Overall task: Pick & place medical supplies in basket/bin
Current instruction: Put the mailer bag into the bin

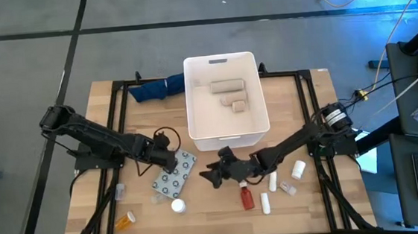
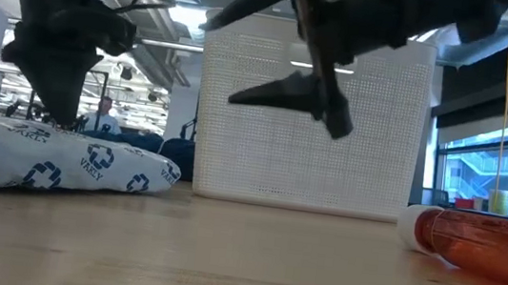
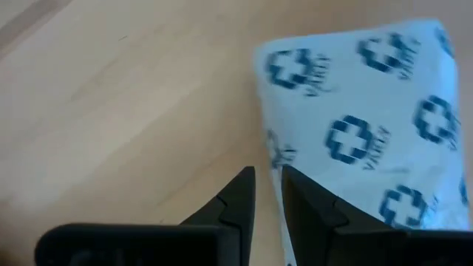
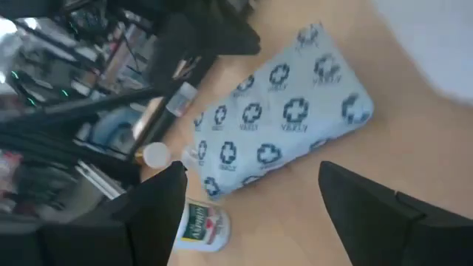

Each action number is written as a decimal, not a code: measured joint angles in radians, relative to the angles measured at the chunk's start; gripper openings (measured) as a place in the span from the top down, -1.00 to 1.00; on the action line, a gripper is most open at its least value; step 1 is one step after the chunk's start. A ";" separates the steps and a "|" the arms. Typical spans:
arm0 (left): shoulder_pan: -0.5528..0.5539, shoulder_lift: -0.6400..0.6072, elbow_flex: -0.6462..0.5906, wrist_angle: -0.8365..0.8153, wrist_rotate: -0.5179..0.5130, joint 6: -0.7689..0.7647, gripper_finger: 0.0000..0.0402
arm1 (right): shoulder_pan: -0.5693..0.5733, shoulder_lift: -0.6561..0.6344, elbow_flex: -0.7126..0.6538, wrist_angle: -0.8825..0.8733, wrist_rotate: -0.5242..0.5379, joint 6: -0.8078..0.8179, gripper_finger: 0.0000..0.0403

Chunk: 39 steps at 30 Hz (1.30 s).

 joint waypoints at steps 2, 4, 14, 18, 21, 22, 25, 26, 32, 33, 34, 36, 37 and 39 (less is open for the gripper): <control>-0.010 -0.005 0.000 0.006 0.006 0.080 0.68 | 0.000 0.027 0.000 0.031 -0.003 0.037 -0.52; -0.022 -0.006 0.000 0.006 0.012 0.158 0.66 | 0.000 0.040 0.000 0.059 -0.003 0.066 -0.52; -0.093 -0.006 0.001 0.036 0.150 0.742 0.25 | 0.000 0.090 0.070 0.063 0.008 0.085 -0.52; -0.118 -0.006 0.001 0.049 0.118 0.942 0.10 | 0.000 0.130 0.114 0.058 0.008 0.150 -0.52; -0.123 -0.005 0.001 0.055 0.061 1.017 0.05 | 0.000 0.169 0.137 0.055 0.002 0.210 -0.52; -0.122 0.000 0.001 0.056 0.051 1.029 0.04 | 0.000 0.183 0.144 0.052 -0.006 0.231 -0.52; -0.114 0.020 -0.004 0.062 0.037 1.032 0.04 | 0.000 0.219 0.165 0.055 -0.013 0.298 -0.52; -0.113 0.029 -0.010 0.066 0.037 1.032 0.04 | 0.000 0.231 0.170 0.057 -0.013 0.320 -0.52; -0.114 0.090 -0.051 0.118 0.058 1.008 0.06 | -0.009 0.294 0.228 0.053 -0.039 0.369 -0.52; -0.114 0.096 -0.051 0.128 0.058 1.001 0.06 | -0.013 0.305 0.242 0.053 -0.039 0.370 -0.52; -0.114 0.100 -0.051 0.135 0.058 0.998 0.06 | -0.017 0.314 0.255 0.053 -0.040 0.370 -0.52; -0.114 0.102 -0.052 0.153 0.060 0.996 0.06 | -0.028 0.333 0.282 0.030 -0.058 0.376 -0.52; -0.114 0.102 -0.052 0.161 0.061 0.993 0.06 | -0.031 0.340 0.296 0.004 -0.072 0.386 -0.52; -0.114 0.101 -0.053 0.164 0.074 0.973 0.06 | -0.037 0.356 0.333 -0.045 -0.091 0.401 -0.52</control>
